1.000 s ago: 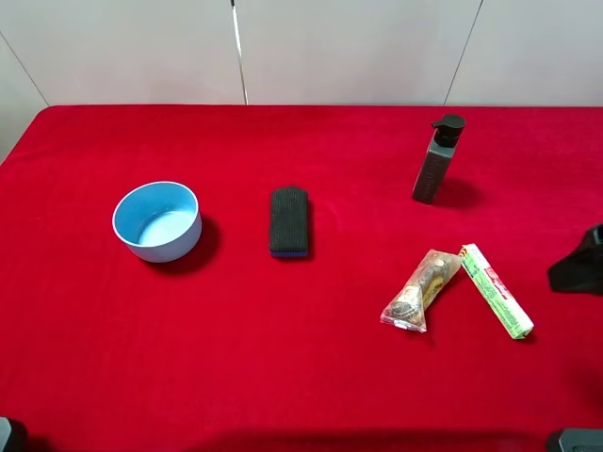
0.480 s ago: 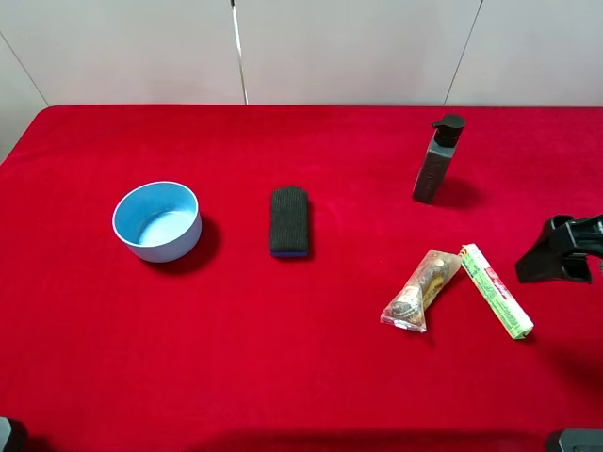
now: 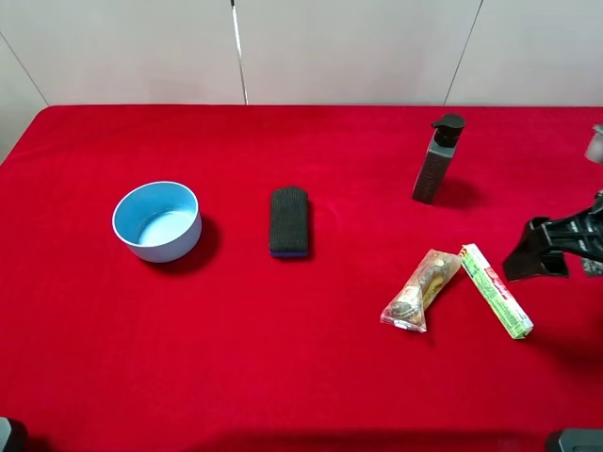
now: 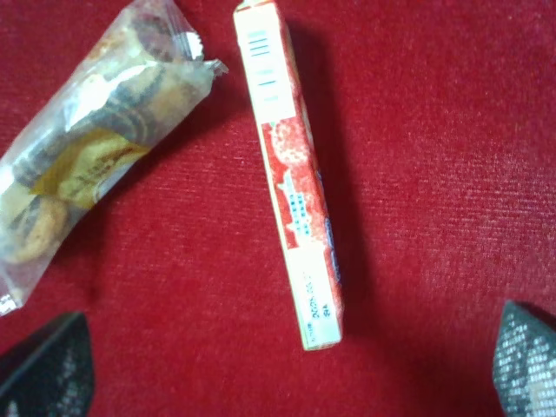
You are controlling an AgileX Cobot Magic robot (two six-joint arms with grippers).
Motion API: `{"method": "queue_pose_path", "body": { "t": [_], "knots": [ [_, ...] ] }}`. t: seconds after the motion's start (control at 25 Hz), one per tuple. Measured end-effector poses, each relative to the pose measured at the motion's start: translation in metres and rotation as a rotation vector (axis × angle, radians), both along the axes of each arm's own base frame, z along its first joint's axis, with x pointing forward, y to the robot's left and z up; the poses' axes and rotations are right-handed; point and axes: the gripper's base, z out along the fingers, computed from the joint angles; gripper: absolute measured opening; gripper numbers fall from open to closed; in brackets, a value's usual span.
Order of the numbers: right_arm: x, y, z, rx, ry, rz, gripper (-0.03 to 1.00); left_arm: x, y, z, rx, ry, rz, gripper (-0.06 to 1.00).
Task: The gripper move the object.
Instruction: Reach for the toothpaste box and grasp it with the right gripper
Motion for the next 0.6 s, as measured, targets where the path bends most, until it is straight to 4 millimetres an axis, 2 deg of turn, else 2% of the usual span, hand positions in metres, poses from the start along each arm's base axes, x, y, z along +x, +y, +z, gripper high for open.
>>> {"method": "queue_pose_path", "body": {
  "t": [0.2,0.6],
  "knots": [
    [0.01,0.012,-0.015,-0.04,0.01,0.071,0.69,0.0,0.0,0.0,0.0,0.0,0.0,0.99],
    [0.025,0.013,-0.047,-0.074,0.088,0.069,0.69,0.0,0.0,0.0,0.0,0.0,0.0,0.99]
  ]
}}
